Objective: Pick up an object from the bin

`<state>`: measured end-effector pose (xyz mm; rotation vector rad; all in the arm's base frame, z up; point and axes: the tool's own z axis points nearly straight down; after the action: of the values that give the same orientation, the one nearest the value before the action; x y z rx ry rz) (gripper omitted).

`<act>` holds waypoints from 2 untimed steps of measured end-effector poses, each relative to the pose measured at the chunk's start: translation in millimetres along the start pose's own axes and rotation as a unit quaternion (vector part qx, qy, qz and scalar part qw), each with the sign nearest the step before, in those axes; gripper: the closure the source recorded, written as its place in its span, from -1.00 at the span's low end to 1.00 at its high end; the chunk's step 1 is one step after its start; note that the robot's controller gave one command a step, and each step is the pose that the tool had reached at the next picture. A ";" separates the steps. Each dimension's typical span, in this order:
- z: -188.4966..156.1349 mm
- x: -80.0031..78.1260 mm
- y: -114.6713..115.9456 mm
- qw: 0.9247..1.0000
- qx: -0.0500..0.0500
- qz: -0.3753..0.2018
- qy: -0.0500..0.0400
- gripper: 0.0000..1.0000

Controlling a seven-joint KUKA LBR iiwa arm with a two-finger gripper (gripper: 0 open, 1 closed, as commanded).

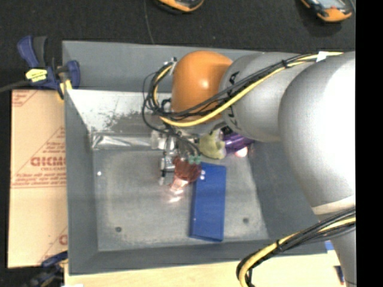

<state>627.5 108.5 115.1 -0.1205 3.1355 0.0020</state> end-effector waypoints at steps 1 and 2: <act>5.2 31.4 -58.5 0.998 -0.001 0.063 -0.001 -1.00; 20.1 36.0 -68.8 0.999 0.000 0.035 0.000 -1.00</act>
Offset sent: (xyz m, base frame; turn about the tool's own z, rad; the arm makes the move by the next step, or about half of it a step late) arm -0.0349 -0.0515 -0.0420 -0.1660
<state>597.0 37.2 94.8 -0.0098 3.1372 0.0017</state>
